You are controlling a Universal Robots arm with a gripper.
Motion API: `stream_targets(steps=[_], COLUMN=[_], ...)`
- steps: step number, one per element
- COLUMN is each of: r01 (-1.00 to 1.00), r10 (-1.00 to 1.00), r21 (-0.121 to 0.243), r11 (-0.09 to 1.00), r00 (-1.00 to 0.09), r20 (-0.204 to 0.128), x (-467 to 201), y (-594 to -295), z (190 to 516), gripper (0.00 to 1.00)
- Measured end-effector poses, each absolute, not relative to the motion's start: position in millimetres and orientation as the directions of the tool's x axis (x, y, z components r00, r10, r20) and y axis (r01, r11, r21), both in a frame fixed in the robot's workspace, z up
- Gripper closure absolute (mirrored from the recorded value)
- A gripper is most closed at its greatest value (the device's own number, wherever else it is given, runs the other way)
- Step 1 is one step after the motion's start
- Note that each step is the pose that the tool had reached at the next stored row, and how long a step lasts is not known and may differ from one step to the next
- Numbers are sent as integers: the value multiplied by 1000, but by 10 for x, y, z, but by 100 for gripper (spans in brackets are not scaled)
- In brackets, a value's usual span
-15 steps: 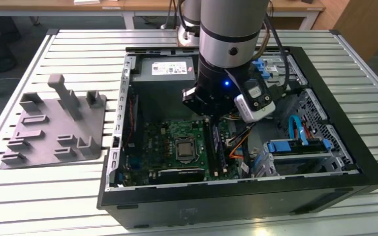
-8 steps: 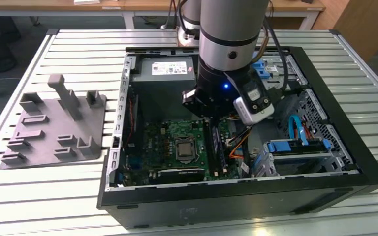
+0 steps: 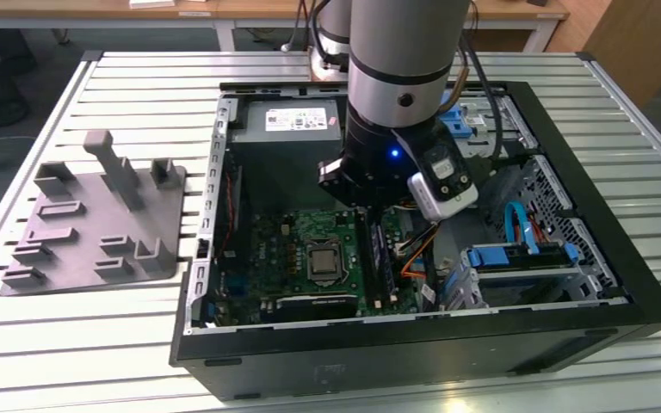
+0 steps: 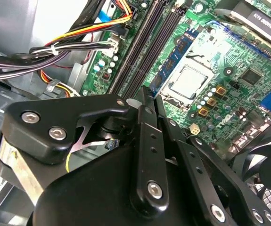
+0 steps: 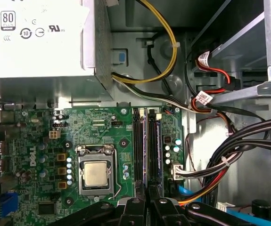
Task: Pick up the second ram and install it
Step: 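Insert the second ram into the second slot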
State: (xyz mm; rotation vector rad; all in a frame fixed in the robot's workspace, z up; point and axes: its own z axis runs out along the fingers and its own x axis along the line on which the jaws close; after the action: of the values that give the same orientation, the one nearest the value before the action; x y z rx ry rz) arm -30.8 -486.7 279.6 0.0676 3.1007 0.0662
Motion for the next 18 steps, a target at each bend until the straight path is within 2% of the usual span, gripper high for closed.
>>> stream_targets(steps=[18], r01=[43], r10=[44], r21=[44], r11=[998], r00=[-998], r20=[-39], x=[-309], y=[-4869], z=[2744], gripper=[86])
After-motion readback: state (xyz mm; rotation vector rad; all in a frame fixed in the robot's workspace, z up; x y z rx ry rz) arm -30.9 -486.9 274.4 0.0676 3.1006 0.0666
